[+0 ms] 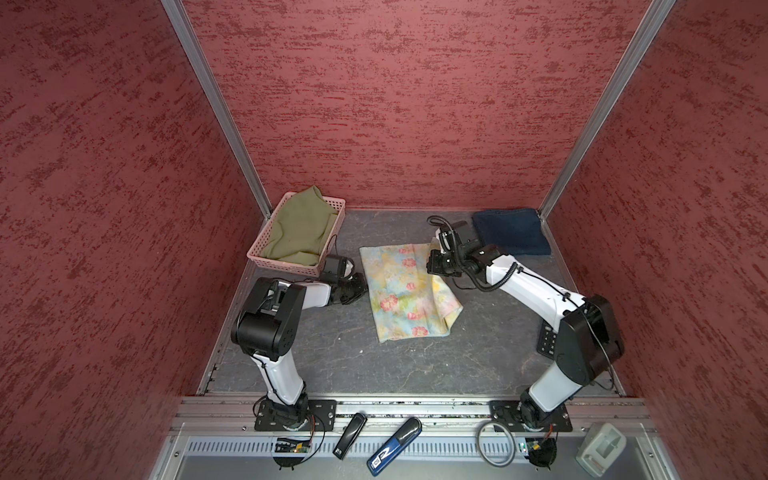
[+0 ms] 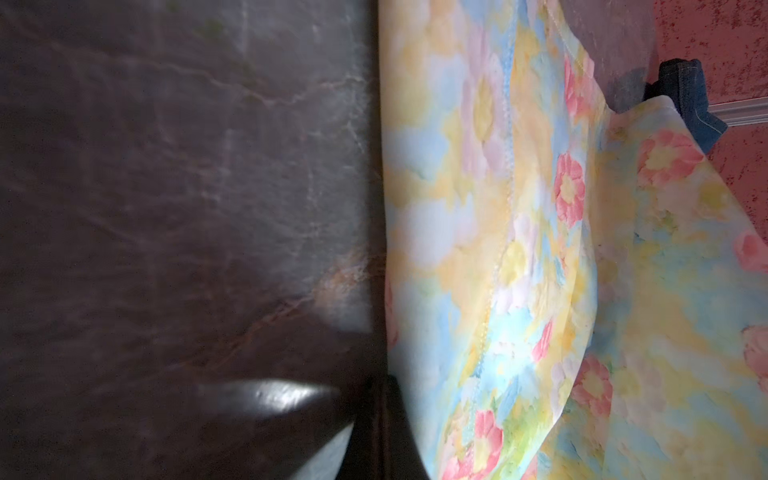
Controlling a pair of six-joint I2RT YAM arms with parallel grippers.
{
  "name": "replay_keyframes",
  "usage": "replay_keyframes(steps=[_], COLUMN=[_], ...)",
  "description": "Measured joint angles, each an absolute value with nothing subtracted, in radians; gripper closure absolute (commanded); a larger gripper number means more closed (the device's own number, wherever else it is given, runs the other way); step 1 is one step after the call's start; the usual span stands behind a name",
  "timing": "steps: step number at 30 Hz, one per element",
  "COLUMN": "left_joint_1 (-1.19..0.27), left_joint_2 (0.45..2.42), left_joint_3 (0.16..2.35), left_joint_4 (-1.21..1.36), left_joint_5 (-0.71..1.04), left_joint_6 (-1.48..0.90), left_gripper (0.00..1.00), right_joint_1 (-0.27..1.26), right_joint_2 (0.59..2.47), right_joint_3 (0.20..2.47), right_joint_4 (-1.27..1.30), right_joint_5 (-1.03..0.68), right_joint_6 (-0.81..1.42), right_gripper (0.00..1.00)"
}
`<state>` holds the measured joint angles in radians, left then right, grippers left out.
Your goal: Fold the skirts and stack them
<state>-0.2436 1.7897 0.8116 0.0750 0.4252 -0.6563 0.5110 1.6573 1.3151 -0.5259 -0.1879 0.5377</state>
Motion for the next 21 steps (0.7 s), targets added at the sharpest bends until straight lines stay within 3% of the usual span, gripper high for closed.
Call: replay_keyframes(steps=[21], left_joint_1=[-0.293], left_joint_2=[1.799], left_joint_3=[0.829], left_joint_4=[0.065], left_joint_5=[0.41], left_joint_6=[-0.636], left_gripper=[1.0], right_joint_1=[0.673], right_joint_2=[1.852], right_joint_3=[1.519], right_joint_4=[-0.555], right_joint_5=[-0.182], right_joint_6=[0.579], right_gripper=[1.0])
